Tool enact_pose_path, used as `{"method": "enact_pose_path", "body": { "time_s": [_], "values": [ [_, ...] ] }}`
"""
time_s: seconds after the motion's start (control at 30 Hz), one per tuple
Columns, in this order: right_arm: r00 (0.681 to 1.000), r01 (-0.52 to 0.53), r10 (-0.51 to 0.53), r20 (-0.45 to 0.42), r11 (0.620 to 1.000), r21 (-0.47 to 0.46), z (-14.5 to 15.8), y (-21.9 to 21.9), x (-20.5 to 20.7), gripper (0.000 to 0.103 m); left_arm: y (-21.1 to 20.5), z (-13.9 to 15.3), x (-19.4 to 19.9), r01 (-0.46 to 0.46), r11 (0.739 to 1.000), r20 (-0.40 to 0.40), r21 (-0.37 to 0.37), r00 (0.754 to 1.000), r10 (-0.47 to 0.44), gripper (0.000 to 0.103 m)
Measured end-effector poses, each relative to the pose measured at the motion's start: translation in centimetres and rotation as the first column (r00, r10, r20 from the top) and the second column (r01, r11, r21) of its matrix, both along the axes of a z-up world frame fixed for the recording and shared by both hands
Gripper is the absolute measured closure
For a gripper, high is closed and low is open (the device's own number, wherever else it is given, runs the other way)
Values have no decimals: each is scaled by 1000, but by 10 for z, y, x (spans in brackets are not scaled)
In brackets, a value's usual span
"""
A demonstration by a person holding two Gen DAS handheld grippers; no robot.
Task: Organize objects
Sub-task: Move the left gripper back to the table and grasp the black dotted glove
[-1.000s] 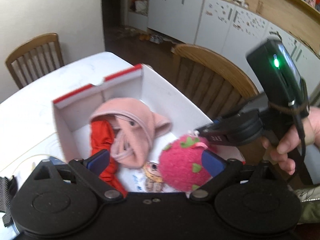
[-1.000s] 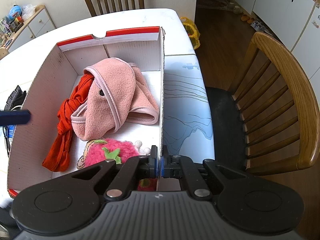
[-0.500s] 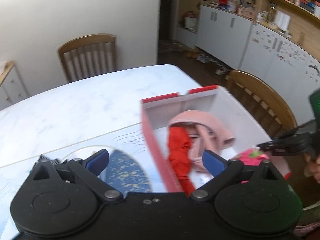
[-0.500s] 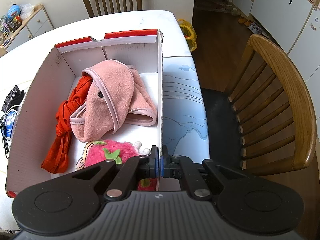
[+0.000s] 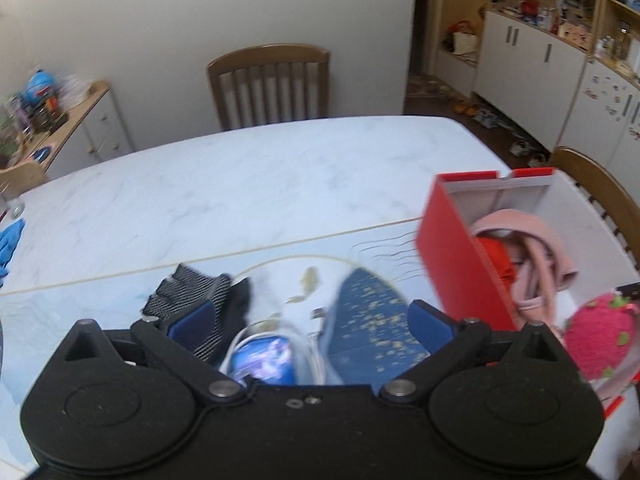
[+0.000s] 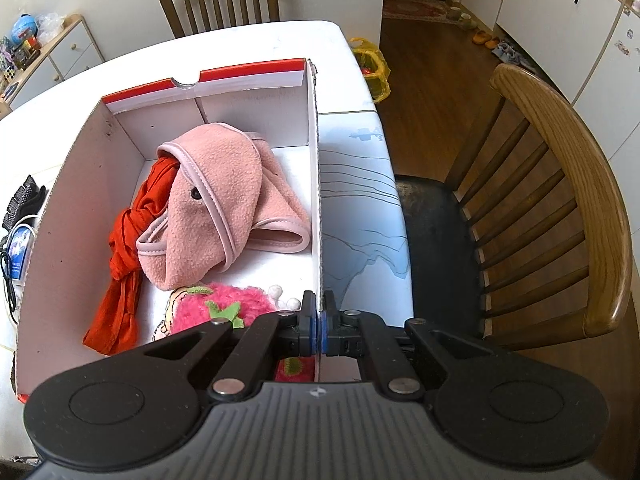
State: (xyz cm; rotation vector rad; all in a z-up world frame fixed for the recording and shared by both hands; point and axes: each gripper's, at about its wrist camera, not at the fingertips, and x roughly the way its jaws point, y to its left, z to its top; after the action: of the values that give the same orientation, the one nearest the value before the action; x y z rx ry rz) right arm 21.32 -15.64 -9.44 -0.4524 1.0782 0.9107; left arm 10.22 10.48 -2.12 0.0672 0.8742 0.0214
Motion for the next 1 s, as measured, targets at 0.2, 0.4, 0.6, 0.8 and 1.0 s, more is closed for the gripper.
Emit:
{"method": "enact_pose_path", "body": {
  "time_s": [0.2, 0.4, 0.6, 0.8, 1.0],
  "values": [
    [1000, -3, 3, 0, 1000, -9, 0, 3, -2, 101, 25, -24, 5, -57, 998, -43, -16, 997, 57, 1],
    [1000, 0, 0, 0, 1000, -16, -1, 5, -3, 101, 43, -39, 16, -99, 995, -68, 16, 993, 100, 1],
    [1000, -1, 1, 7, 1000, -28, -2, 7, -4, 101, 72, -48, 44, -182, 983, -73, 1, 981, 181, 1],
    [1000, 5, -5, 8, 999, -40, -2, 9, -4, 101, 95, -67, 72, -240, 971, -111, -18, 965, 236, 1],
    [1000, 10, -10, 6, 999, -48, -2, 11, -4, 100, 102, -88, 81, -270, 961, -154, -63, 954, 258, 1]
  ]
}}
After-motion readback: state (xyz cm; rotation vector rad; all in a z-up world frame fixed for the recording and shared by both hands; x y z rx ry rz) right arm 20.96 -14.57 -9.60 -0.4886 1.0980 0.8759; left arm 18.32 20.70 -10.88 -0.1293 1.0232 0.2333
